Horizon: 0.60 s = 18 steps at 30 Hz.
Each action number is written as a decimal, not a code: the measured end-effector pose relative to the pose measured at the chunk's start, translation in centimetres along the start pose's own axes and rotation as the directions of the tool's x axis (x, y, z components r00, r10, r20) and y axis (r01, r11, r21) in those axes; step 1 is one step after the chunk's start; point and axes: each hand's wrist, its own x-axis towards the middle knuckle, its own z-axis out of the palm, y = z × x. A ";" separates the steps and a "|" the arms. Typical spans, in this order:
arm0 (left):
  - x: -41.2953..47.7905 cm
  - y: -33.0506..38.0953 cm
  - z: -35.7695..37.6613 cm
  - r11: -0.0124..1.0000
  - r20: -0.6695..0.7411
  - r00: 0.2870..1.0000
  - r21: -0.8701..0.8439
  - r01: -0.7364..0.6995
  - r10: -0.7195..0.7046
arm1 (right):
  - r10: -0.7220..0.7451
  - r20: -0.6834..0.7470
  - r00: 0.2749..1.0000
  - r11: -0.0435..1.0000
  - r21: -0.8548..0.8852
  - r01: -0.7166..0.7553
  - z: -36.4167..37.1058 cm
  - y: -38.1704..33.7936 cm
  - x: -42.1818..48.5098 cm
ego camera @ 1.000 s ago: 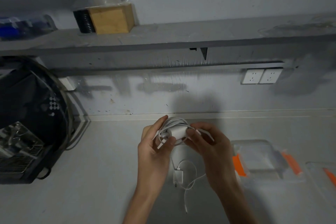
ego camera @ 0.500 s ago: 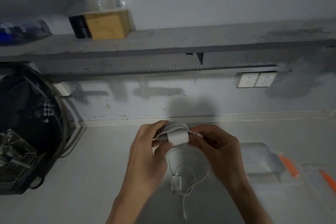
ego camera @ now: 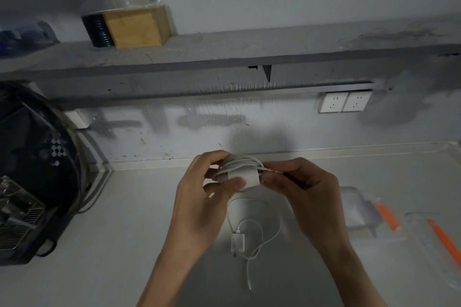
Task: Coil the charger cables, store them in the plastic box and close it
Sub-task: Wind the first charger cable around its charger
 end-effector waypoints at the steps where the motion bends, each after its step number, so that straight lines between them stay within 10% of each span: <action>1: 0.0 0.1 0.2 1.000 -0.001 1.000 -0.022 0.010 -0.010 | 0.016 0.035 0.999 1.000 0.026 -0.017 -0.2 -0.2 0.1; 9: -0.3 0.0 1.2 0.997 0.004 1.000 -0.078 0.024 -0.024 | 0.024 0.083 0.996 0.979 0.202 -0.041 -1.2 -0.5 -0.1; 18: -0.9 -0.4 0.0 0.938 0.102 0.973 0.262 -0.226 0.206 | -0.132 0.220 0.966 0.963 -0.202 0.178 -2.3 0.6 -1.3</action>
